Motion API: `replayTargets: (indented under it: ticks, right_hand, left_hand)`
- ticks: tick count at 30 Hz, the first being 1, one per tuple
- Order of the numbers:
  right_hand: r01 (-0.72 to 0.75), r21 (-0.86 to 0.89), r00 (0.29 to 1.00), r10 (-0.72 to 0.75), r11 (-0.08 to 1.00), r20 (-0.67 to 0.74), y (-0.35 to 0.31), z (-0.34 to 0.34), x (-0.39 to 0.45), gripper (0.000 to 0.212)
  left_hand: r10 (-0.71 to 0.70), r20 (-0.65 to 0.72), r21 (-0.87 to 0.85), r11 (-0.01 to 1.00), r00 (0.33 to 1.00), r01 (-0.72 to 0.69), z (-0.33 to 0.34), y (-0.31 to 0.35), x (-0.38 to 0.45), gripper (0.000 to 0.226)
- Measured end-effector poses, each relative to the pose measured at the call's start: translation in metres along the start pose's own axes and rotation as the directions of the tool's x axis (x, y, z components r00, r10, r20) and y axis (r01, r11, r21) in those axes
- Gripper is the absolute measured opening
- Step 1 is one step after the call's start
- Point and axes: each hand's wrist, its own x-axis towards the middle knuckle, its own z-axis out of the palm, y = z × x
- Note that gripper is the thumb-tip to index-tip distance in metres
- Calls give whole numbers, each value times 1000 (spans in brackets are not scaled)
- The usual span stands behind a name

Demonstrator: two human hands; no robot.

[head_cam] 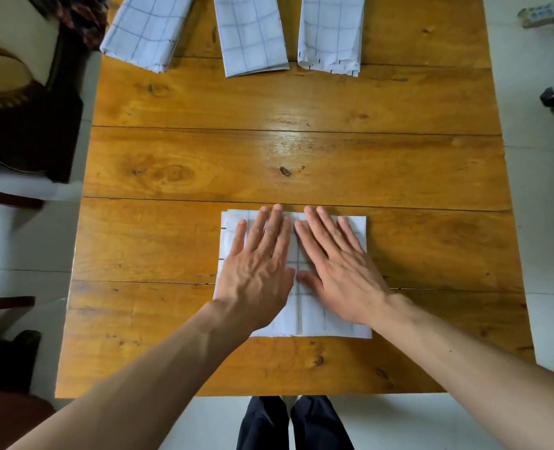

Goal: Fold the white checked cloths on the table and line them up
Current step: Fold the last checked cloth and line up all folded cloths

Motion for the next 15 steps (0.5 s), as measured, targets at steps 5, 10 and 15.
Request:
replayTargets:
  ticks: [5, 10, 15]
  right_hand:
    - [-7, -1, 1000, 7, 1000, -8, 0, 3, -4, 72]
    - [-6, 61, 999, 9, 998, -52, -9, 4, 2, 63]
    - [-50, 57, 997, 52, 997, -52, -6, 10, 1, 68]
  left_hand:
    - [30, -87, 10, 1000, 996, -29, 7, 3, -3, 70]
    - [104, -241, -56, 991, 965, -121, 13, 11, 8, 65]
    - [70, -192, -61, 995, 979, -83, 29, -7, 9, 69]
